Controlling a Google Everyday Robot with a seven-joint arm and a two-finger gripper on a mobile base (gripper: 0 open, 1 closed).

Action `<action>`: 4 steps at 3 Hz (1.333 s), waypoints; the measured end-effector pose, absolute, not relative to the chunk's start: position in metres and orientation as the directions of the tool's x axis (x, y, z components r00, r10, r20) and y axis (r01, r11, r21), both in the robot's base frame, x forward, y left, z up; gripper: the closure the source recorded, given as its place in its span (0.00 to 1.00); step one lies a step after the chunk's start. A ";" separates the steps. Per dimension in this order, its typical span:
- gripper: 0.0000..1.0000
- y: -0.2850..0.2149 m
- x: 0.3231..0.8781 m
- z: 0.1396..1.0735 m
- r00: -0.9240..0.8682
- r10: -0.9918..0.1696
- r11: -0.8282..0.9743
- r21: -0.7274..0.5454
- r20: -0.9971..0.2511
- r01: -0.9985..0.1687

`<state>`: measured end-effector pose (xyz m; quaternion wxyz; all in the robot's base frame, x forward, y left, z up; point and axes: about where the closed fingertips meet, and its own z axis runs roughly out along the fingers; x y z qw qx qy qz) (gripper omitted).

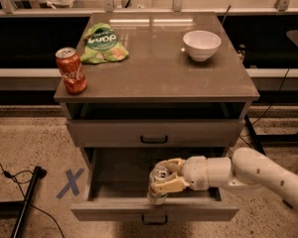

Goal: Place 7up can into middle drawer

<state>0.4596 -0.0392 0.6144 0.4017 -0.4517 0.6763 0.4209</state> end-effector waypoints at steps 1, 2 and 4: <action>1.00 -0.037 0.458 0.602 -0.292 -0.255 0.235 0.234 -0.922 -0.943; 1.00 -0.037 0.463 0.597 -0.288 -0.261 0.272 0.216 -0.921 -0.938; 1.00 -0.044 0.506 0.555 -0.185 -0.229 0.404 0.079 -0.956 -0.911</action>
Offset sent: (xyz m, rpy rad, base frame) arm 0.0138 -0.0010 -0.0271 -0.0357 -0.0160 -0.1126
